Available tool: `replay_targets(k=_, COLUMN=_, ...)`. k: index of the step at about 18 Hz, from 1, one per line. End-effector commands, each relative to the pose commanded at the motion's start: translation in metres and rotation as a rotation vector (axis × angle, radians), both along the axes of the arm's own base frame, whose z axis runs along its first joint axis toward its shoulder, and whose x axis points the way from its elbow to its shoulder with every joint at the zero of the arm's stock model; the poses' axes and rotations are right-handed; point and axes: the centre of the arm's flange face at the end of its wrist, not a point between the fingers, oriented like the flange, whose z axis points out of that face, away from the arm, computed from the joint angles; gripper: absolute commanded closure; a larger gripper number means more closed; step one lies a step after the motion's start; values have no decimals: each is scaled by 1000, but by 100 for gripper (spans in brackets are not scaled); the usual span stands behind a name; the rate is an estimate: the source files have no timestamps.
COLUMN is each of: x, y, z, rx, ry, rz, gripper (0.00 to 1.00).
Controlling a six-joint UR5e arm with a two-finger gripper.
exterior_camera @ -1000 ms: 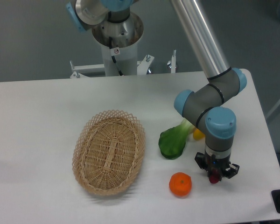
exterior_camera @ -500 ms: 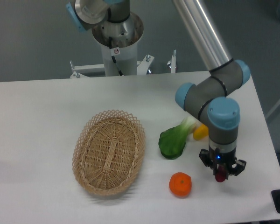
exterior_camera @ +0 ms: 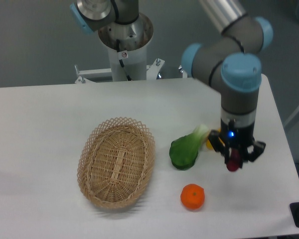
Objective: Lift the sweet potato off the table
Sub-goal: 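Lift the held sweet potato up off the table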
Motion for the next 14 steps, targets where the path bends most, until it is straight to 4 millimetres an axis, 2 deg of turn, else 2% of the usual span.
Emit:
replay_targets(k=3, x=9, y=-9, z=14, rx=-42, ry=-44, rz=-50, gripper=77)
replay_targets(k=14, x=16, y=-16, z=19, rx=-79, ry=-62, rz=-82, gripper=76)
